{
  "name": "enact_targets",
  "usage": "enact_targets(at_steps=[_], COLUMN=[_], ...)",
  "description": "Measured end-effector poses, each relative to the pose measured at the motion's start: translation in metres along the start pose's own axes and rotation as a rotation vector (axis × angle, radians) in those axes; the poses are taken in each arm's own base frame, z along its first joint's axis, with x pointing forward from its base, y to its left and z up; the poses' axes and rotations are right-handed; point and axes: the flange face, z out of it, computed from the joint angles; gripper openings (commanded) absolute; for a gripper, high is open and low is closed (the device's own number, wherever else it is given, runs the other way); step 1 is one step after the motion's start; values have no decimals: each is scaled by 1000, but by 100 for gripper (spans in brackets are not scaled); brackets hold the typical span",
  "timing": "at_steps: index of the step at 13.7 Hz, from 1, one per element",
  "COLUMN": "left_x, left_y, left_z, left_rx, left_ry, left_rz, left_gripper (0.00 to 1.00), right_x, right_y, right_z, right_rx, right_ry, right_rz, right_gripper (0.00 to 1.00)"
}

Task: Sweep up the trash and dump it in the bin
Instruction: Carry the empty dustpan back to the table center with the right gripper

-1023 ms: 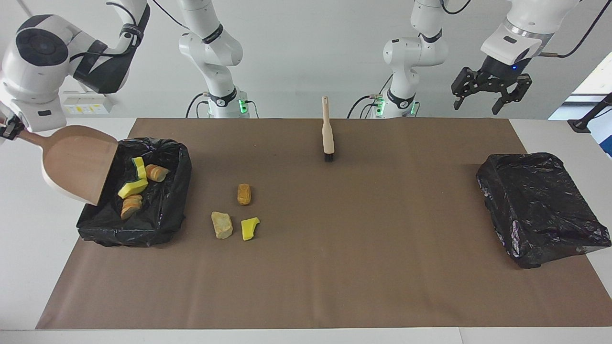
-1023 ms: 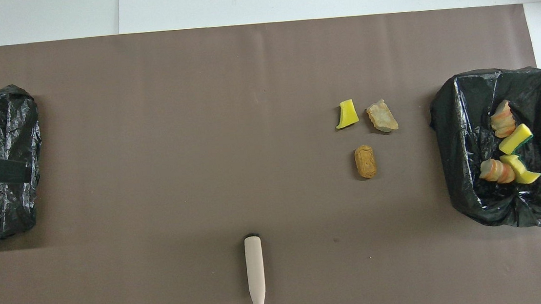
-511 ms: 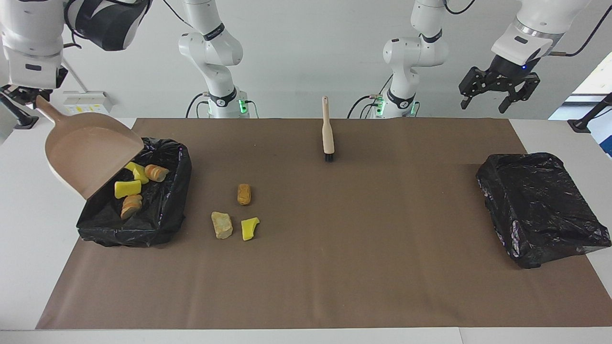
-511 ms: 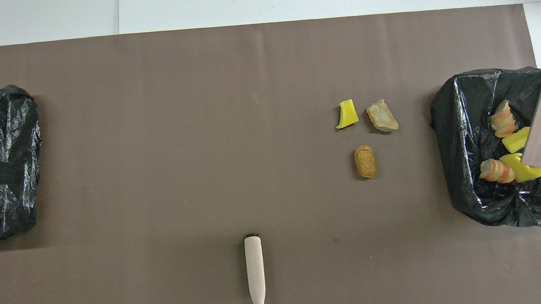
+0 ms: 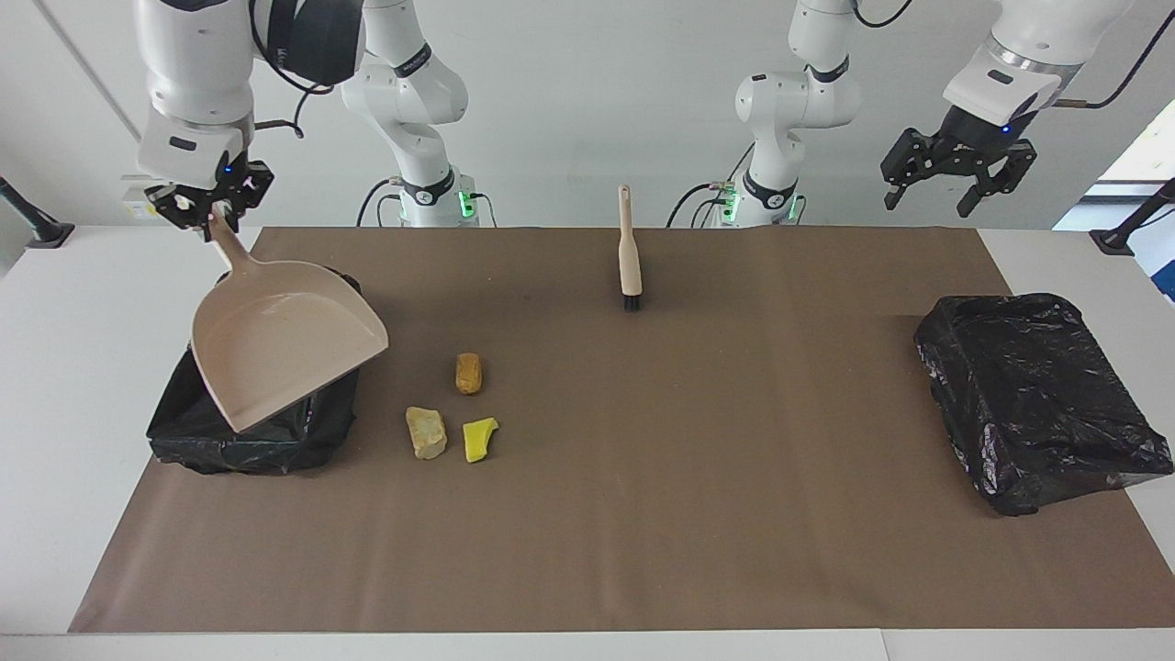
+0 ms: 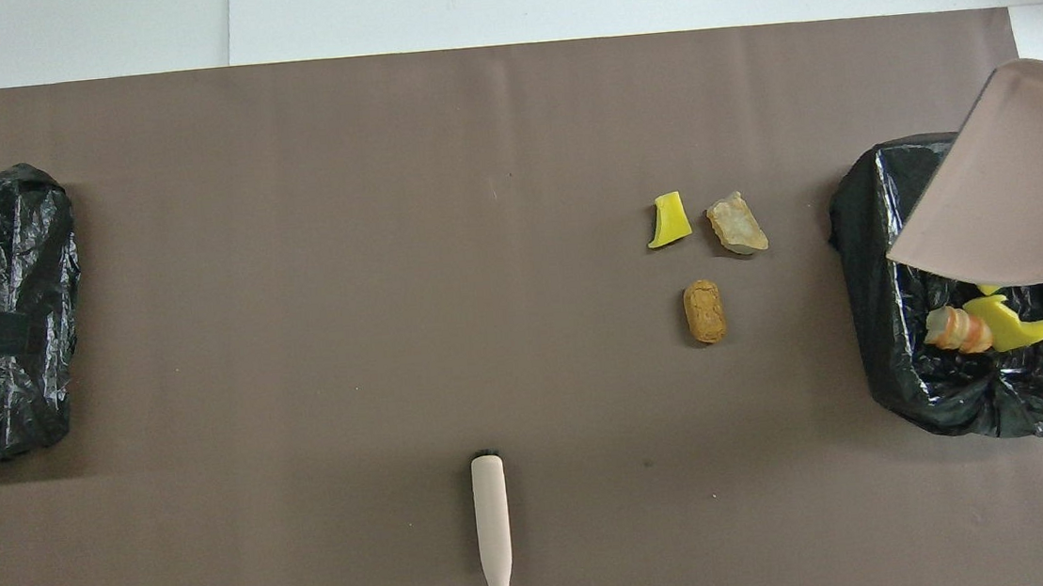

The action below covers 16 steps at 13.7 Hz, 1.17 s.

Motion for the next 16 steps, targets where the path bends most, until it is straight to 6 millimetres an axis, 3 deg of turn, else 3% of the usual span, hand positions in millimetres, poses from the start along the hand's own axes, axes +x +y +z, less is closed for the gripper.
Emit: enact_targets(at_steps=[3,6,10,12,14,16], left_x=[0,0,0,0,0,0], left_y=[0,0,0,0,0,0], left_z=[0,0,0,0,0,0], left_rx=[0,0,0,0,0,0], left_ry=[0,0,0,-1,-1,-1], left_rz=[0,0,0,0,0,0], left_gripper=[100,100,100,100,100,100], right_x=[76,133,149,162,184,202], right_y=[-71,-143,-180,-214,-257,-279], right_z=[24,44,30,27,39,59], right_rx=[32,102,293,337,348,360], right_ry=[27,64,112,120,122,115], right_rz=[137,283,449,507,551,597], right_gripper=[0,0,0,0,0,0])
